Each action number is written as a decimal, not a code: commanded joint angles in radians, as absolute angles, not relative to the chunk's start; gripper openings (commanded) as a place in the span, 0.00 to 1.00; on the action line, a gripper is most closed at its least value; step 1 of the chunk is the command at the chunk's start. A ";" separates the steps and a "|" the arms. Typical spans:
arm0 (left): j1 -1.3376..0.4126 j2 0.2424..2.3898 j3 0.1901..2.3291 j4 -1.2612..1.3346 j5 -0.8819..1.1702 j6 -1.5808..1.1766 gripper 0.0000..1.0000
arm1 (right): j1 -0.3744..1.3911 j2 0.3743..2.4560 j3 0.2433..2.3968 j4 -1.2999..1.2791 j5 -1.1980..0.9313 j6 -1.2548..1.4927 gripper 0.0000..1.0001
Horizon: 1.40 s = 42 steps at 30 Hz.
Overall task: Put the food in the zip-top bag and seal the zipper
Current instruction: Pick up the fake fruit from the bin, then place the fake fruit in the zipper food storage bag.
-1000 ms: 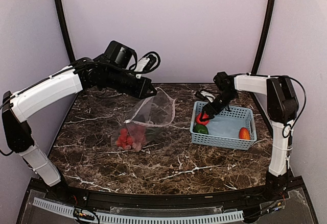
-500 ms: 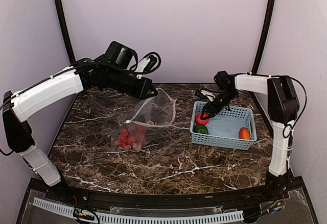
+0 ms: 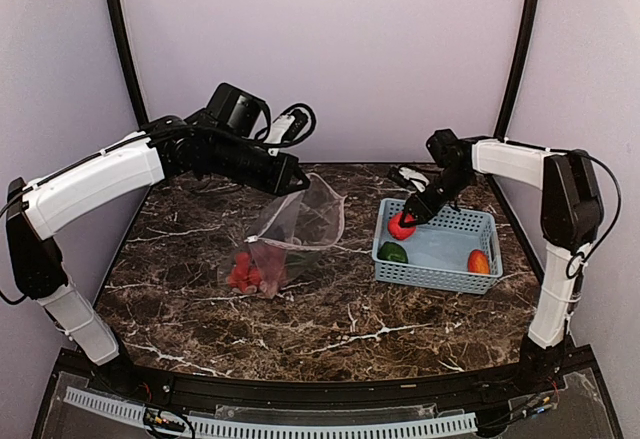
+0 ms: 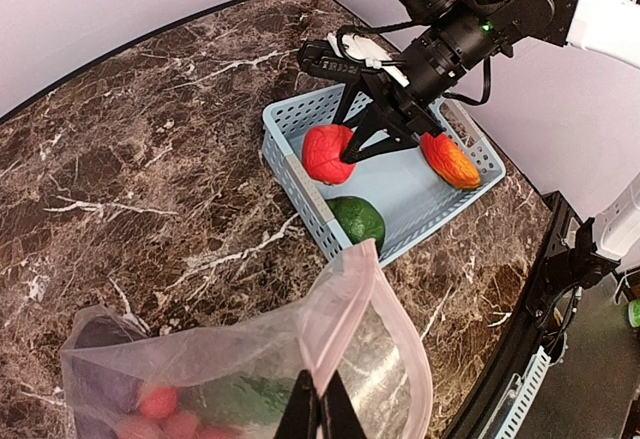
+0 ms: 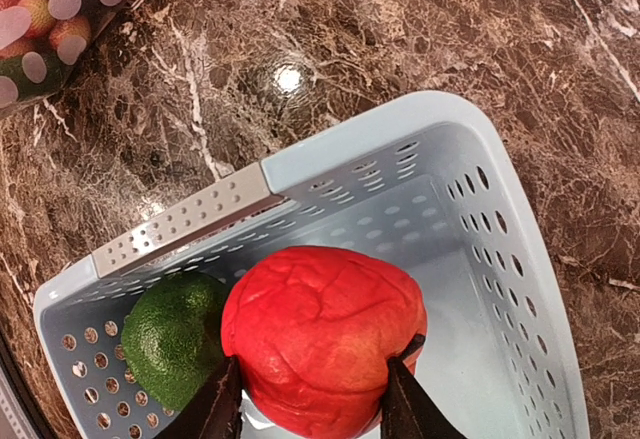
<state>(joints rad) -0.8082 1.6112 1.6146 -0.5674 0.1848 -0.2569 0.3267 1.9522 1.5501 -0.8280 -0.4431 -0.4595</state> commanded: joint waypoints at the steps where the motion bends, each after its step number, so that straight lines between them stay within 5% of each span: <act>1: -0.813 1.598 1.600 -0.544 0.198 -0.269 0.01 | 0.330 1.924 1.541 -0.821 -0.406 -0.470 0.38; 13: -0.813 1.590 1.585 -0.529 0.192 -0.273 0.01 | 0.347 1.689 1.561 -0.905 -0.577 -0.511 0.37; 25: -0.813 1.605 1.588 -0.509 0.183 -0.301 0.01 | 0.620 1.596 1.688 -0.952 -0.601 -0.497 0.37; 42: -0.813 1.566 1.603 -0.508 0.190 -0.350 0.01 | 0.858 1.769 1.887 -0.896 -0.292 -0.507 0.37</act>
